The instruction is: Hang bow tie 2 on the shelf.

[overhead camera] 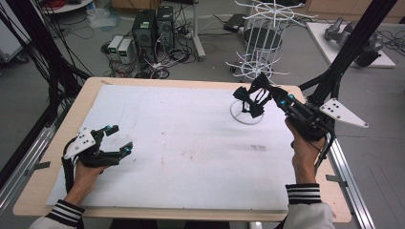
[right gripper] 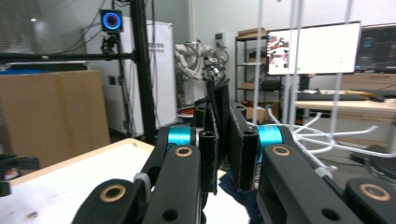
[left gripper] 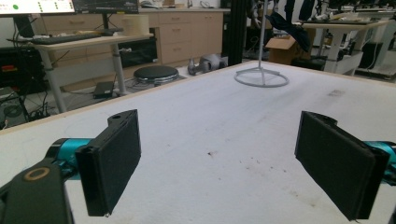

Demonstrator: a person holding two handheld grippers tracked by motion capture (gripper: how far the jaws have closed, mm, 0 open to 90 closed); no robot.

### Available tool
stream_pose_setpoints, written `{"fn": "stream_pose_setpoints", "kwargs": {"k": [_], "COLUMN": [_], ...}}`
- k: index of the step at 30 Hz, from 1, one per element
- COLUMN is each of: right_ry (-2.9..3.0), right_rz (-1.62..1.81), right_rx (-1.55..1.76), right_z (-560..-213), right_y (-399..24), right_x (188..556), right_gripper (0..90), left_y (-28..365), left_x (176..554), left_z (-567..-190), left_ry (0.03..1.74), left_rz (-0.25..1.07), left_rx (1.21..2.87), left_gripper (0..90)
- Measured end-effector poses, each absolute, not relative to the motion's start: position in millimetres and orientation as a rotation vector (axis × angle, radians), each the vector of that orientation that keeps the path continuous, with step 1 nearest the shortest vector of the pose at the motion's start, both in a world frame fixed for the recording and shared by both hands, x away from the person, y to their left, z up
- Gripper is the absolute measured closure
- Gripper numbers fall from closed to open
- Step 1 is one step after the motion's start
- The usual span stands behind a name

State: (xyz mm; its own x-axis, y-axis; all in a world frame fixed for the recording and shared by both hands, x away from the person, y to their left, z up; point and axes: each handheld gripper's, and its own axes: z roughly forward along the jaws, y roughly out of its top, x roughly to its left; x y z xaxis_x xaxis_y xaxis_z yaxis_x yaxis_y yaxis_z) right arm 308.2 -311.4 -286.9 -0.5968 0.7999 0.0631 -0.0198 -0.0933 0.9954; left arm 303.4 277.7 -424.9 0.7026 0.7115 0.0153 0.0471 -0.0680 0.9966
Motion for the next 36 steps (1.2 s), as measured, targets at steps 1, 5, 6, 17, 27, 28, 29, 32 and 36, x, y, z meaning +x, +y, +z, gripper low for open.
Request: {"fn": "stream_pose_setpoints", "kwargs": {"k": [1,5,6,17,27,28,29,32,36], "right_ry": [1.574,1.56,1.556,1.516,1.457,1.448,1.444,1.442,1.443], "right_rz": [1.751,1.735,1.728,1.632,1.64,1.641,1.645,1.638,1.619], "right_rx": [0.865,0.89,0.894,0.935,0.981,0.981,0.997,1.016,1.032], "right_z": [-287,-287,-286,-284,-284,-284,-284,-286,-289], "right_y": [-313,-318,-320,-331,-344,-345,-346,-347,-347], "right_x": [308,309,308,305,309,311,312,319,326], "right_gripper": [84.1,84.1,84.0,84.0,84.0,84.0,84.0,84.0,83.9], "left_y": [278,278,278,279,281,280,280,281,283], "left_x": [303,303,303,303,304,303,303,303,303], "left_z": [-425,-425,-425,-425,-426,-426,-426,-425,-425], "left_ry": [0.642,0.638,0.638,0.627,0.636,0.636,0.635,0.633,0.637], "left_rz": [0.614,0.615,0.615,0.61,0.613,0.61,0.609,0.615,0.614], "left_rx": [1.562,1.569,1.569,1.559,1.566,1.564,1.563,1.563,1.558], "left_gripper": [14.9,14.9,14.9,14.9,14.9,14.9,14.9,14.9,14.9]}}
